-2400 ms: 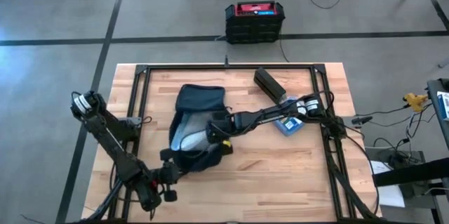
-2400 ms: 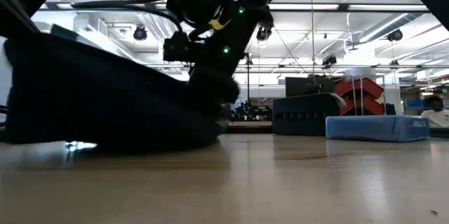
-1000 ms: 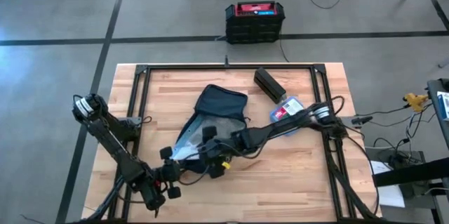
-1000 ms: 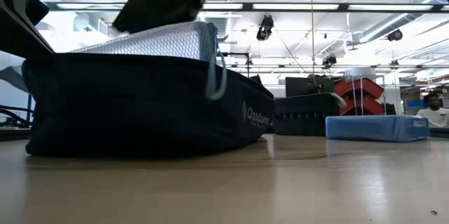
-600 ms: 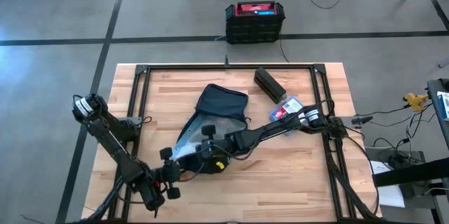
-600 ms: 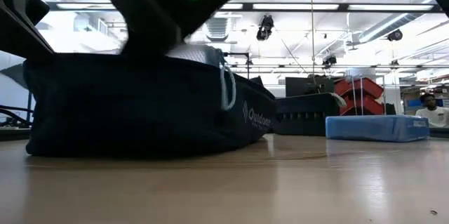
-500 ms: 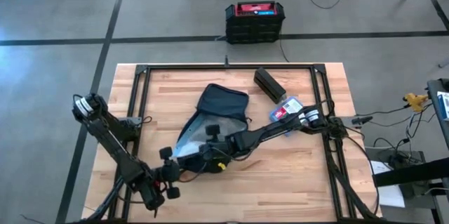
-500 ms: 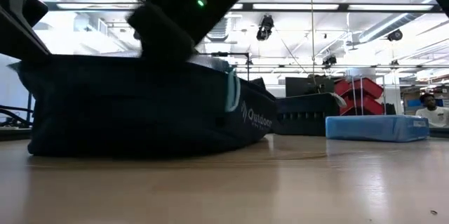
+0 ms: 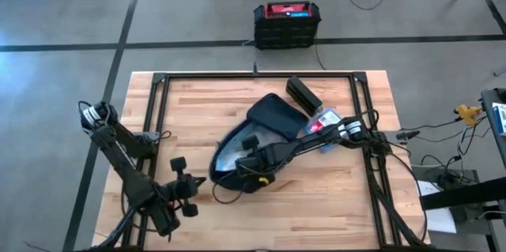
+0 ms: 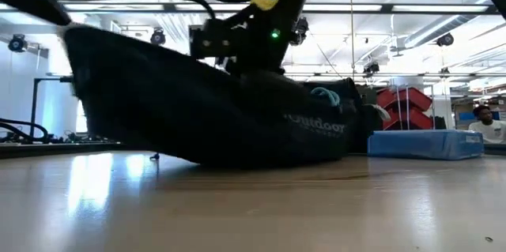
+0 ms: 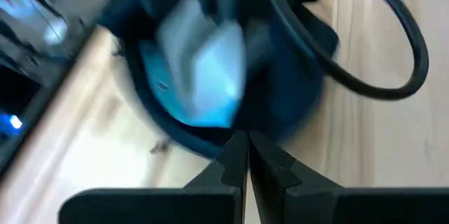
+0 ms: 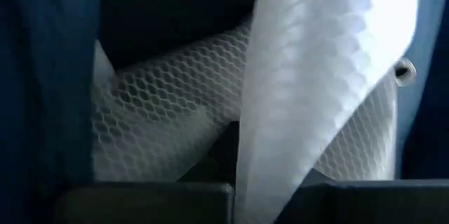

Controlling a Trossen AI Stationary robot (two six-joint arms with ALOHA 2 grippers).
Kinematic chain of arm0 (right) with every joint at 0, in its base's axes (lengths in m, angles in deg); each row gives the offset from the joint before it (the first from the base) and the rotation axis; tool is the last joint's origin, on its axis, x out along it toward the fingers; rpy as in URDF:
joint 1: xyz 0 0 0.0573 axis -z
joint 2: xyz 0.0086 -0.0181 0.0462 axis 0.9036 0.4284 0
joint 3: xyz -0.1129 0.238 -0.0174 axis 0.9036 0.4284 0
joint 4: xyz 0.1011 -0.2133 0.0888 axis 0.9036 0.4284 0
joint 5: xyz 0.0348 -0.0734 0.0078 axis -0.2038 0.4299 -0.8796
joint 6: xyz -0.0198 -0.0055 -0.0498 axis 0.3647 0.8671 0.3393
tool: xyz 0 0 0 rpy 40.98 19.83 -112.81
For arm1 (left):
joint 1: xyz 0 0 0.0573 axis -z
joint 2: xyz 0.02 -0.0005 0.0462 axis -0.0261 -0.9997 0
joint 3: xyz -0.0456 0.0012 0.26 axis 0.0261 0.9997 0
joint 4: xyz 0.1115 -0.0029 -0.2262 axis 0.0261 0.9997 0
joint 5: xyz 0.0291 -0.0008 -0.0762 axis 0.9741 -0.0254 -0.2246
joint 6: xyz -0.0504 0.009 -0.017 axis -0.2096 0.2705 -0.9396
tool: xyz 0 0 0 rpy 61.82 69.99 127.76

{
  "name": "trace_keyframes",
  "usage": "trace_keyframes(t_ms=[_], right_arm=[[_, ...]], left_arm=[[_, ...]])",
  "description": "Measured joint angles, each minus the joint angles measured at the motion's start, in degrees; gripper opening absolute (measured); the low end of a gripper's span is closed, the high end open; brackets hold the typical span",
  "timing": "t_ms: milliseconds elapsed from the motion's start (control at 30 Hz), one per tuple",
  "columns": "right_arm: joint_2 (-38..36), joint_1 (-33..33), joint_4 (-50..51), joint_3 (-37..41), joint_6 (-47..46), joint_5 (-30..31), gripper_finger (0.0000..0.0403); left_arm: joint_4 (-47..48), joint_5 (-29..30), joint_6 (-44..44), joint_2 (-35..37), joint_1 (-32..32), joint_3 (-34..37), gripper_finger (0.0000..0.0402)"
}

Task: Unpack backpack
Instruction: Put the blue zip bag into the dark blue backpack

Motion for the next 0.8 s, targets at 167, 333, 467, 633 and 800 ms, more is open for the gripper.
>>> trace_keyframes(t_ms=[167, 333, 467, 633, 800], right_arm=[[0.2, -0.7, -7.5, 0.1, 6.3, -4.2, 0.0000], [0.3, -0.8, -10.4, 0.1, 7.8, -7.7, 0.0000], [0.1, -0.8, -9.4, 0.0, 7.4, -7.2, 0.0011], [-1.4, -1.1, -8.0, -0.3, 5.4, -7.2, 0.0072], [-3.8, -1.8, -8.5, -1.0, 3.3, -7.3, 0.0148]], left_arm=[[0.2, 4.9, 1.3, 0.0, -1.8, -0.1, 0.0001], [-2.3, 4.4, 1.9, -0.1, -3.3, 0.5, 0.0001], [-3.0, 3.5, 2.0, -0.1, -3.0, 0.6, 0.0000], [-9.6, -0.1, 5.1, -1.4, -2.9, 1.4, 0.0000], [-23.3, -0.3, 10.4, -4.2, -3.7, 5.1, 0.0000]])
